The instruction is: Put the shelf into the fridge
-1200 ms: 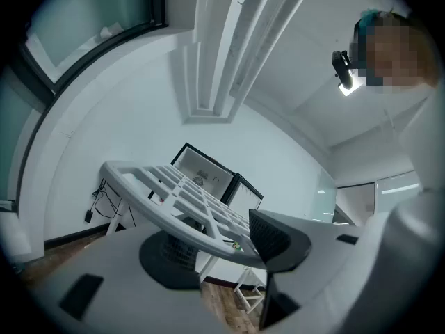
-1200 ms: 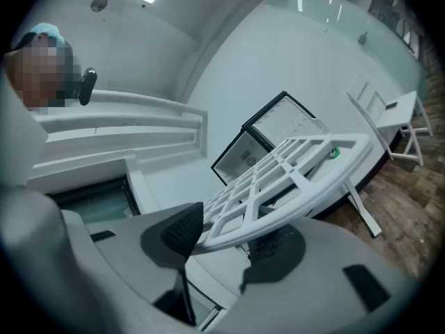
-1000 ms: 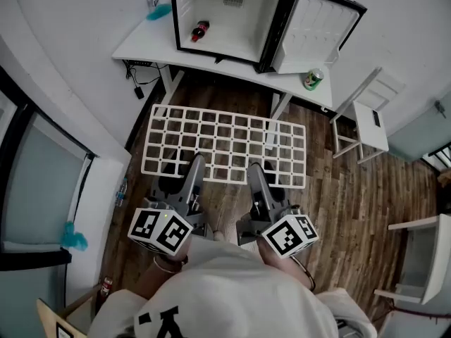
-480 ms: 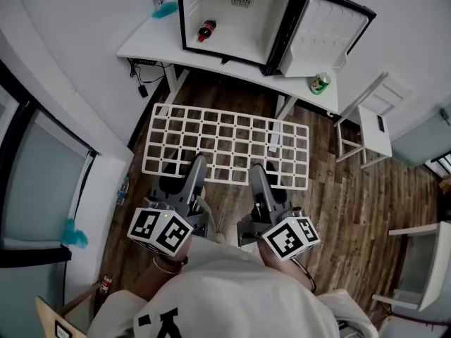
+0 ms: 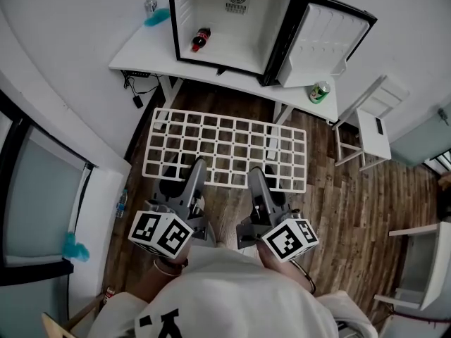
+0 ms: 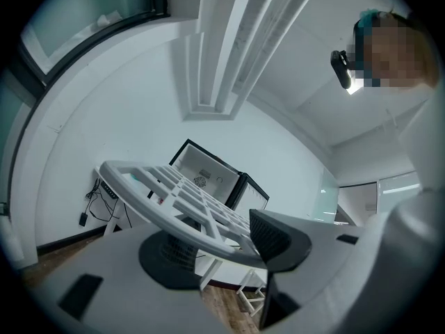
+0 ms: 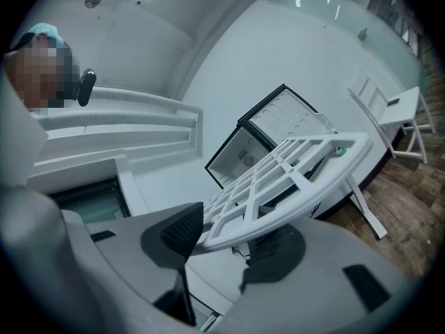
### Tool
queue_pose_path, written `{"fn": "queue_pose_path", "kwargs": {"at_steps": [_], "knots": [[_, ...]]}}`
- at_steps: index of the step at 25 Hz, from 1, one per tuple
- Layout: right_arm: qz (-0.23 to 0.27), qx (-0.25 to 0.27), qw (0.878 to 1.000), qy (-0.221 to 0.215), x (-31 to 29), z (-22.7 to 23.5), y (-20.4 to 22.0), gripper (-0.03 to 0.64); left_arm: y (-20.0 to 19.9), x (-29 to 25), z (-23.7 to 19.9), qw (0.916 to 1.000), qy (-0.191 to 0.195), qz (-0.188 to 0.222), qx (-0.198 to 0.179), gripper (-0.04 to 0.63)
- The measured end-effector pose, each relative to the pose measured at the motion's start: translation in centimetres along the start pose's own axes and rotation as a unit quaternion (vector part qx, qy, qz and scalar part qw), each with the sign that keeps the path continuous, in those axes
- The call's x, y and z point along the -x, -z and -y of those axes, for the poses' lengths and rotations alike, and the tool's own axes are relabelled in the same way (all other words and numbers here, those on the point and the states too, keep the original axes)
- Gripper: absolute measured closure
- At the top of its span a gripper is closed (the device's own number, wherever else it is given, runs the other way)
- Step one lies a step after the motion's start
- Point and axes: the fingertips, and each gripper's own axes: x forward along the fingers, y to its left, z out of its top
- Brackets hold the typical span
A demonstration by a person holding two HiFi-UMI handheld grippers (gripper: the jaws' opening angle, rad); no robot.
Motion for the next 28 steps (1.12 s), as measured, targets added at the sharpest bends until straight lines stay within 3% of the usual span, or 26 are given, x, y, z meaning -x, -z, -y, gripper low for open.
{"fn": "queue_pose_path", "kwargs": {"at_steps": [16,28], "knots": [[0.012,-0.002,1.000,0.019,-12.6,2.6,-1.9,0.434,-3.2,-11.7,-6.3,0.9997,0.019,-0.014,0.004,0.387],[0.047,-0.004,0.998,0.050,-22.4,3.7,-2.8,0.436,-6.5,-21.1,-11.8,0.9975,0.061,-0.037,-0.002,0.387]]}}
